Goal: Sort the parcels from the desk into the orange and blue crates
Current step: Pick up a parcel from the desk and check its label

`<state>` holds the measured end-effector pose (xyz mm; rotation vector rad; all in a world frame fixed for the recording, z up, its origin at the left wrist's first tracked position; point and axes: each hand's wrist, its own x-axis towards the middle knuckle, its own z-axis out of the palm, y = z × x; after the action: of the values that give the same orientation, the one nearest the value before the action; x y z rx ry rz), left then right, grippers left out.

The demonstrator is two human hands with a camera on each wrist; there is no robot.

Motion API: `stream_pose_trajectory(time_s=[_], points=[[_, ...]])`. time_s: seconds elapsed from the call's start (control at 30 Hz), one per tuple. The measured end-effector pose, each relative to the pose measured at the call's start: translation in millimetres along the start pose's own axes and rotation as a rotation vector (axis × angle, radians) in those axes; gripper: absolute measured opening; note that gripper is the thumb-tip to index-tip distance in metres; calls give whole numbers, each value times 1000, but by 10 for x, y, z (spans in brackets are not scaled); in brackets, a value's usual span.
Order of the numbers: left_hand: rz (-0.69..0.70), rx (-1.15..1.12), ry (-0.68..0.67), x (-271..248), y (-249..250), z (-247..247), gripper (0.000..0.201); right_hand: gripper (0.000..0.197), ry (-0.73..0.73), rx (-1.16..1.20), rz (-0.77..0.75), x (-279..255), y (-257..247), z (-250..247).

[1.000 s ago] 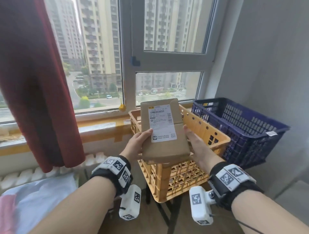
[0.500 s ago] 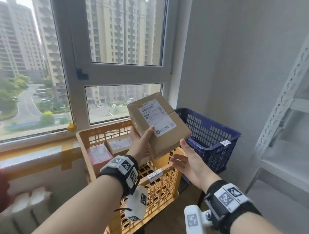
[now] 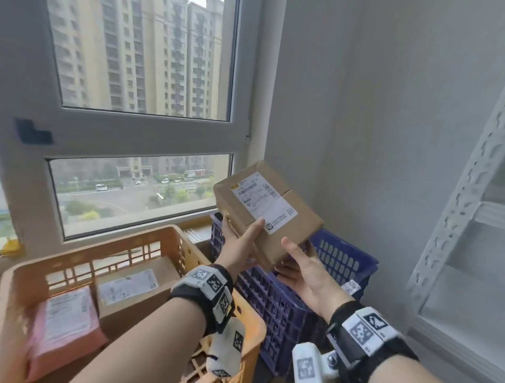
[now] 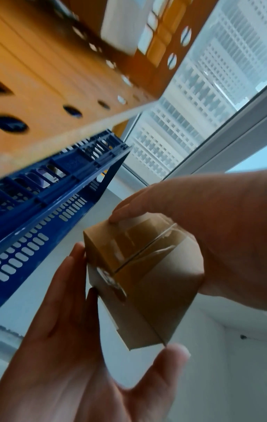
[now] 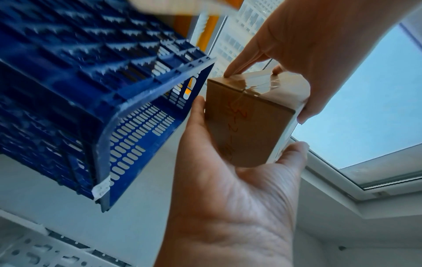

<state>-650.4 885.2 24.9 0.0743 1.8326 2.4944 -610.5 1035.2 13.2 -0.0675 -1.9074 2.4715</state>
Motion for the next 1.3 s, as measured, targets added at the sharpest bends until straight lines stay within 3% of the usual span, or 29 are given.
stream_pose_trajectory(time_s=[0.17,0.3,0.4,0.57,0.7,0.8,0.9,1.0,1.17,1.23,1.3], points=[[-18,46,-48,432,-156,272,85,80,43,4,-3,463,-19,-337],[-44,117,-74,742,-218,360,99,61,111,51,-19,843,-65,-560],[-87,155,46,1060,-173,295,90,56,159,51,3,1241,-106,-735],[-28,253,252,1562,-203,202,64,78,166,-34,92,1962,-96,-1022],[-39,314,351,1948,-316,239,50,57,89,-109,192,2525,-22,-1169],[-28,624,442,2109,-447,222,38,44,46,-134,273,2874,76,-1245],[-147,950,472,2220,-527,144,43,41,21,-183,329,3219,245,-1306],[-267,1083,479,2308,-499,48,32,39,9,-255,355,3486,433,-1257],[-322,1261,507,2384,-472,-56,13,36,-109,-268,411,3766,713,-1047],[-364,1240,495,2388,-493,-106,27,34,-148,-296,423,3820,792,-981],[-423,1162,433,2350,-517,-146,55,34,-178,-302,440,3857,848,-923]])
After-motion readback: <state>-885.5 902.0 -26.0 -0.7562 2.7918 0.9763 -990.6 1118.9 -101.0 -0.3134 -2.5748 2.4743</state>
